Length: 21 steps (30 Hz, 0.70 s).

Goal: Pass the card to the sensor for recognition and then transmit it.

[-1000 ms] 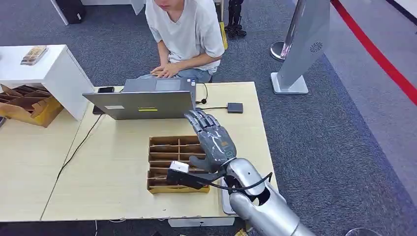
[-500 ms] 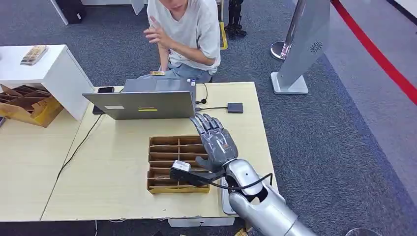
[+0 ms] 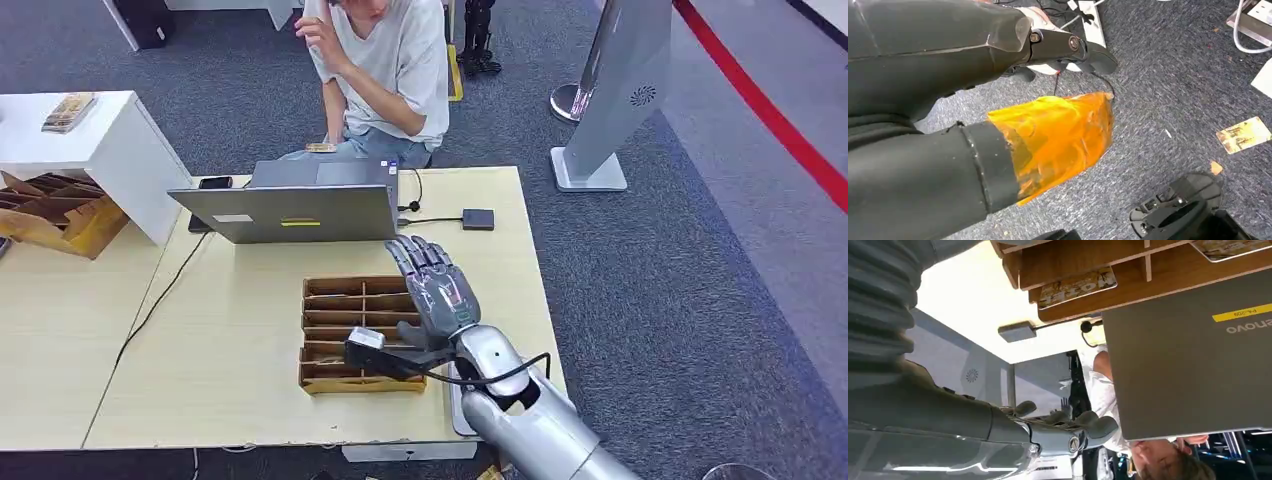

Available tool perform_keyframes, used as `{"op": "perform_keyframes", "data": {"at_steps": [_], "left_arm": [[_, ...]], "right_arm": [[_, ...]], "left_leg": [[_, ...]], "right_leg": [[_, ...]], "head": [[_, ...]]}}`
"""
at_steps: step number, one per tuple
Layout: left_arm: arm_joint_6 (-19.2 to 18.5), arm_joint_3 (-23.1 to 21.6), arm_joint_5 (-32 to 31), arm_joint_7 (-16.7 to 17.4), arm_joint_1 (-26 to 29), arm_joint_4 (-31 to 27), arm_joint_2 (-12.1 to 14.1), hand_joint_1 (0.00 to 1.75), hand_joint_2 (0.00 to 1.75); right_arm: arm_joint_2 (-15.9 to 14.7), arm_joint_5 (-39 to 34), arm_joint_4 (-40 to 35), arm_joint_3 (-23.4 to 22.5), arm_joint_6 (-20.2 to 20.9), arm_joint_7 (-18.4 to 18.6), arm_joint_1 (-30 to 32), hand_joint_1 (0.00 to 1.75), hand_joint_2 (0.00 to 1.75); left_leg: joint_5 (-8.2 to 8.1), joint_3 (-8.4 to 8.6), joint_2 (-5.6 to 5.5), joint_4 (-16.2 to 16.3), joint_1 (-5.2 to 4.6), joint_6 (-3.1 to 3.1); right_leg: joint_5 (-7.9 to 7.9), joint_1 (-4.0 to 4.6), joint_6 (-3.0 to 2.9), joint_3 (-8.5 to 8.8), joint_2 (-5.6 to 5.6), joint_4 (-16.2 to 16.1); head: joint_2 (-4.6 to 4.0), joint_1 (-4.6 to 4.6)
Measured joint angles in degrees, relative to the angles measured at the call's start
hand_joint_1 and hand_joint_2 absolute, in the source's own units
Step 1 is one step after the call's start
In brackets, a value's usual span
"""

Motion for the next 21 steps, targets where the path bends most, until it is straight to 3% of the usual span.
{"op": "perform_keyframes", "data": {"at_steps": [19,21], "left_arm": [[-0.39,-0.11,-0.26,0.02,-0.12,0.0,-0.15,0.0,0.0],[-0.42,-0.17,-0.33,0.02,-0.14,0.0,-0.15,0.0,0.0]], "right_arm": [[1.33,0.22,2.16,0.68,0.07,-0.17,-0.53,0.07,1.75],[1.42,0.22,2.36,0.74,0.07,-0.17,-0.53,0.14,1.75]], "left_leg": [[0.0,0.0,0.0,0.0,0.0,0.0],[0.01,0.0,0.0,0.0,0.0,-0.01]], "right_leg": [[0.0,0.0,0.0,0.0,0.0,0.0],[0.0,0.0,0.0,0.0,0.0,0.0]], "head": [[0.0,-0.02],[0.0,0.0]]}}
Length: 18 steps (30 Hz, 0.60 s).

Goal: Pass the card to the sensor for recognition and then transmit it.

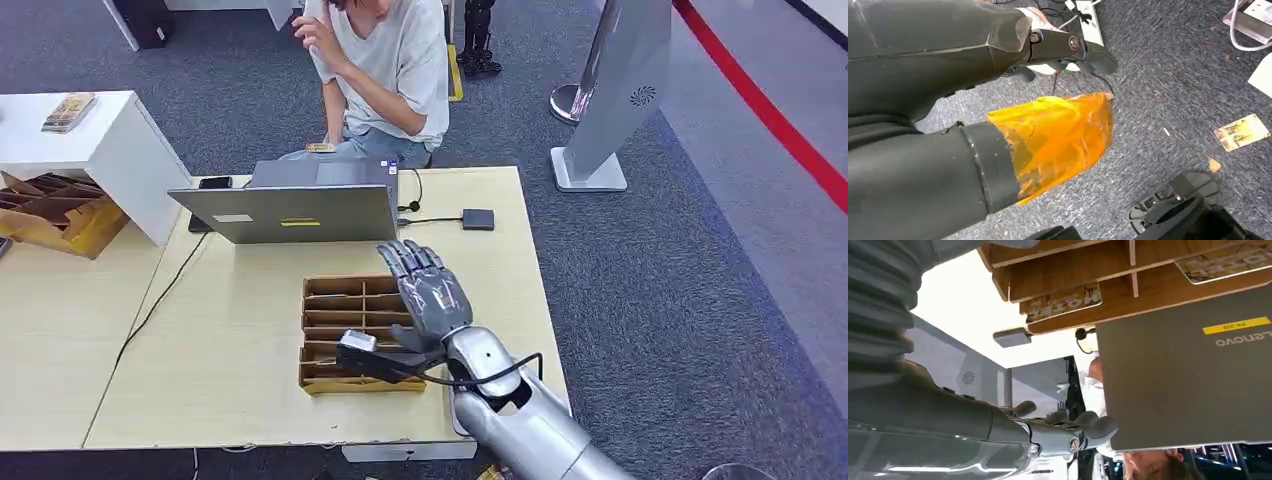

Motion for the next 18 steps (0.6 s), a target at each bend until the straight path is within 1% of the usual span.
{"op": "perform_keyframes", "data": {"at_steps": [8,12,15,18], "left_arm": [[-0.2,-0.28,-0.04,0.0,-0.01,0.0,0.0,0.0,0.0],[-0.22,-0.31,-0.04,0.0,-0.01,0.0,0.0,0.0,0.0],[-0.24,-0.35,-0.15,0.0,-0.02,0.0,0.0,0.0,0.0],[-0.28,-0.42,-0.2,0.0,-0.02,0.0,0.0,0.0,0.0]], "right_arm": [[0.13,-0.13,0.83,0.02,0.02,0.0,-0.11,0.14,1.75],[0.31,-0.2,1.33,0.02,0.02,0.0,-0.27,0.21,1.75],[0.46,-0.28,1.75,0.02,0.0,0.0,-0.32,0.21,1.75],[0.52,-0.44,2.27,0.02,-0.04,0.0,-0.4,0.26,1.75]], "left_leg": [[0.0,0.0,0.0,0.0,0.0,-0.01],[0.0,0.0,0.0,0.0,0.0,-0.01],[0.01,0.0,0.0,0.0,0.0,-0.01],[0.01,0.0,0.0,0.0,0.0,-0.01]], "right_leg": [[0.0,0.0,0.0,0.0,0.0,0.0],[0.0,0.0,0.0,0.0,0.01,0.0],[0.0,0.0,0.0,0.0,0.0,0.0],[0.0,0.0,0.0,0.0,0.01,0.01]], "head": [[0.0,-0.02],[0.0,-0.02],[0.0,-0.02],[0.0,0.0]]}}
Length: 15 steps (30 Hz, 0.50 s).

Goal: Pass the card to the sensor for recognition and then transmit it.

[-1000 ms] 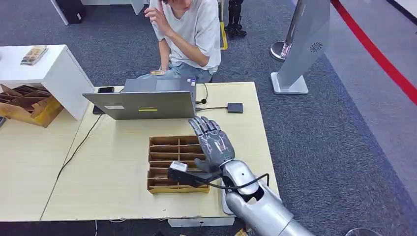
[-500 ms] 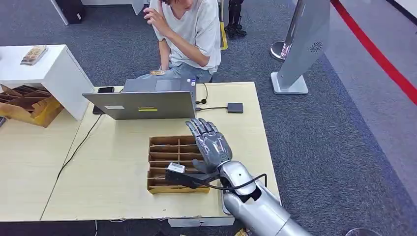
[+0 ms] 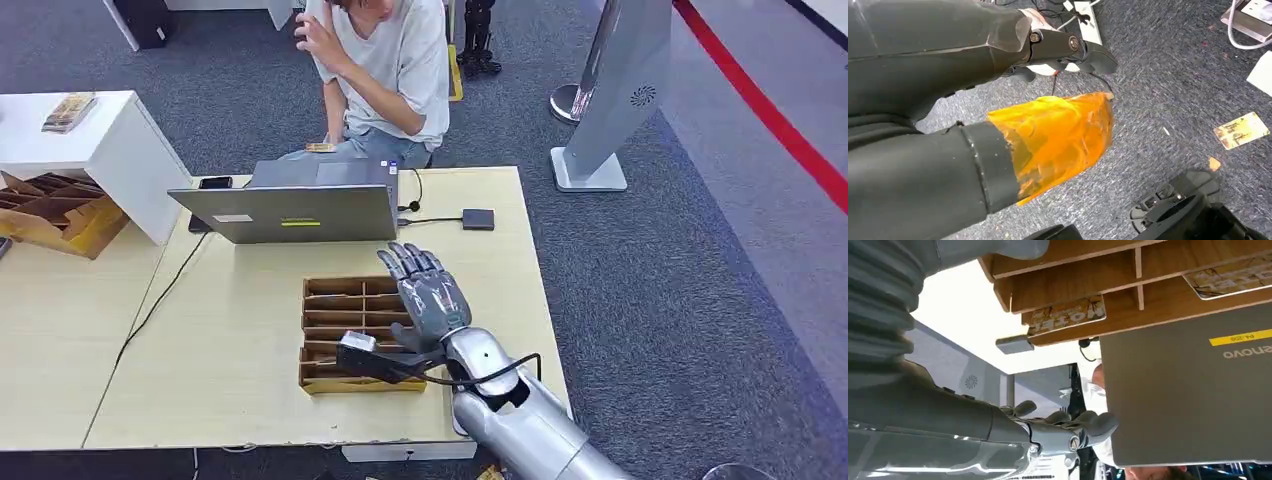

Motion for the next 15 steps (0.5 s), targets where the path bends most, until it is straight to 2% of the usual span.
{"op": "perform_keyframes", "data": {"at_steps": [8,15], "left_arm": [[-0.2,-0.57,-0.15,0.18,-0.03,0.0,-0.02,0.0,0.0],[-0.35,-0.81,-0.24,0.35,-0.07,0.0,-0.09,0.0,0.0]], "right_arm": [[0.48,-0.39,1.49,0.0,-0.07,0.02,-0.45,0.31,1.75],[0.92,-0.59,3.37,0.0,-0.48,0.2,-0.99,0.45,1.75]], "left_leg": [[0.0,0.0,0.0,0.0,0.0,0.0],[0.0,0.0,0.0,0.0,0.0,0.0]], "right_leg": [[0.0,0.0,0.0,0.0,0.0,0.0],[0.0,0.0,0.0,0.0,0.0,0.0]], "head": [[0.0,-0.02],[0.0,0.0]]}}
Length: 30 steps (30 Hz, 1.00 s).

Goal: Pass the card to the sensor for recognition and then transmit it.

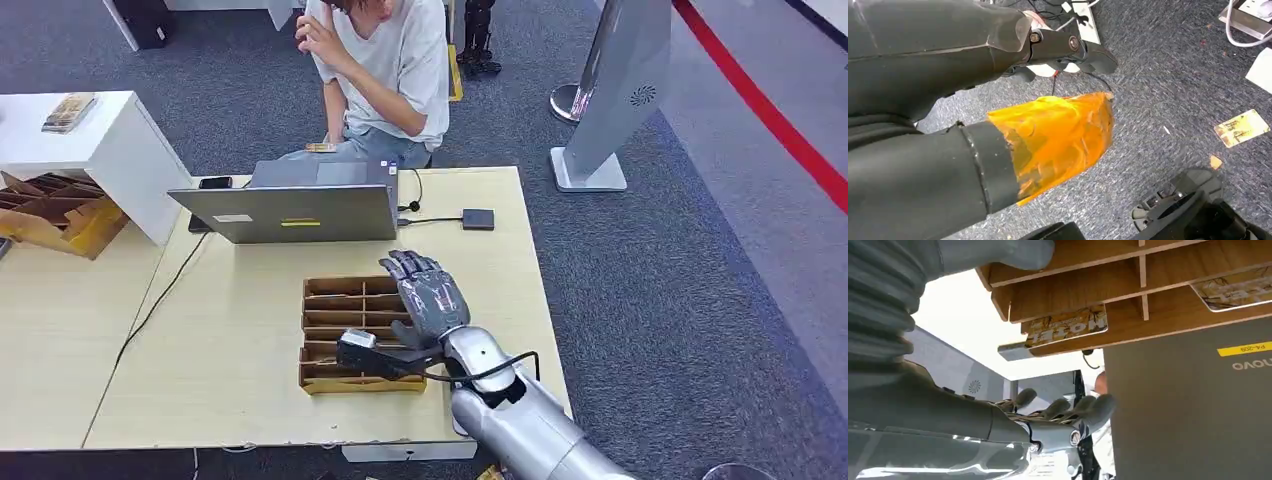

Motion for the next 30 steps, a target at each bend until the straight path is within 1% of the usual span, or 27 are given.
{"op": "perform_keyframes", "data": {"at_steps": [5,6,8,10,14,15,18,19,22,25,29,30], "left_arm": [[-0.04,-0.02,-0.09,0.0,-0.02,0.0,-0.22,0.0,0.0],[-0.07,-0.02,-0.09,0.0,-0.02,0.0,-0.22,0.0,0.0],[-0.09,-0.02,-0.09,0.0,-0.02,0.0,-0.22,0.0,0.0],[-0.11,-0.02,-0.09,0.0,-0.03,0.0,-0.22,0.0,0.0],[-0.15,-0.02,-0.09,0.02,-0.03,0.0,-0.22,0.0,0.0],[-0.18,-0.02,-0.09,0.02,-0.03,0.0,-0.22,0.0,0.0],[-0.17,-0.04,-0.09,0.02,-0.04,0.0,-0.22,0.0,0.0],[-0.17,-0.04,-0.09,0.02,-0.04,0.0,-0.22,0.0,0.0],[-0.2,-0.04,-0.09,0.04,-0.04,0.0,-0.22,0.0,0.0],[-0.2,-0.07,-0.09,0.04,-0.05,0.0,-0.22,0.0,0.0],[-0.22,-0.09,-0.09,0.04,-0.05,0.0,-0.22,0.0,0.0],[-0.22,-0.09,-0.09,0.04,-0.05,0.0,-0.22,0.0,0.0]], "right_arm": [[0.26,-0.22,1.38,0.0,-0.88,-0.02,-0.21,0.44,1.75],[0.33,-0.24,1.57,0.0,-0.9,-0.02,-0.24,0.47,1.75],[0.44,-0.24,1.97,0.0,-1.05,-0.02,-0.29,0.47,1.75],[0.46,-0.24,2.32,0.0,-1.23,-0.02,-0.32,0.44,1.75],[0.48,-0.31,2.73,0.0,-1.27,-0.02,-0.35,0.44,1.75],[0.48,-0.35,2.86,0.0,-1.34,-0.02,-0.35,0.47,1.75],[0.61,-0.37,3.17,-0.02,-1.44,-0.02,-0.41,0.45,1.75],[0.61,-0.37,3.28,-0.02,-1.47,-0.02,-0.45,0.49,1.75],[0.77,-0.37,3.43,-0.04,-1.57,-0.11,-0.6,0.44,1.75],[0.94,-0.35,3.74,-0.17,-1.84,-0.24,-0.71,0.44,1.75],[0.94,-0.35,3.85,-0.22,-2.28,-0.28,-0.89,0.47,1.75],[0.94,-0.35,3.85,-0.24,-2.34,-0.28,-0.92,0.51,1.75]], "left_leg": [[0.0,0.0,0.0,0.0,0.0,0.0],[0.0,0.0,0.0,0.0,0.0,0.0],[0.0,0.0,0.0,0.0,0.0,0.0],[0.0,0.0,0.0,0.0,0.0,0.0],[0.0,0.0,0.0,0.0,0.0,0.0],[0.0,0.0,0.0,0.0,0.0,0.0],[0.0,0.0,0.0,0.0,0.0,0.0],[0.0,0.0,0.0,0.0,0.0,0.0],[0.0,0.0,0.0,0.0,0.0,0.0],[0.0,0.0,0.0,0.0,0.0,0.0],[0.0,0.0,0.0,0.0,0.0,0.0],[0.0,0.0,0.0,0.0,0.0,0.0]], "right_leg": [[0.0,0.0,0.0,0.0,0.0,0.0],[0.0,0.0,0.0,0.0,0.0,0.0],[0.0,0.0,0.0,0.0,0.0,0.0],[0.0,0.0,0.0,0.0,0.0,0.0],[0.0,0.0,0.0,0.0,0.0,0.0],[0.0,0.0,0.0,0.0,0.0,0.0],[0.0,0.0,0.0,0.0,0.0,0.0],[0.0,0.0,0.0,0.0,0.0,0.0],[0.0,0.0,0.0,0.0,0.01,0.0],[0.0,0.0,0.0,0.0,0.0,0.0],[0.0,0.0,0.0,0.0,0.01,0.0],[0.0,0.0,0.0,0.0,0.0,0.0]], "head": [[0.0,0.0],[0.0,-0.02],[0.0,0.0],[0.0,0.0],[0.0,0.0],[0.0,0.0],[0.0,0.0],[0.0,0.0],[0.0,-0.02],[0.0,-0.02],[0.0,-0.02],[0.0,0.0]]}}
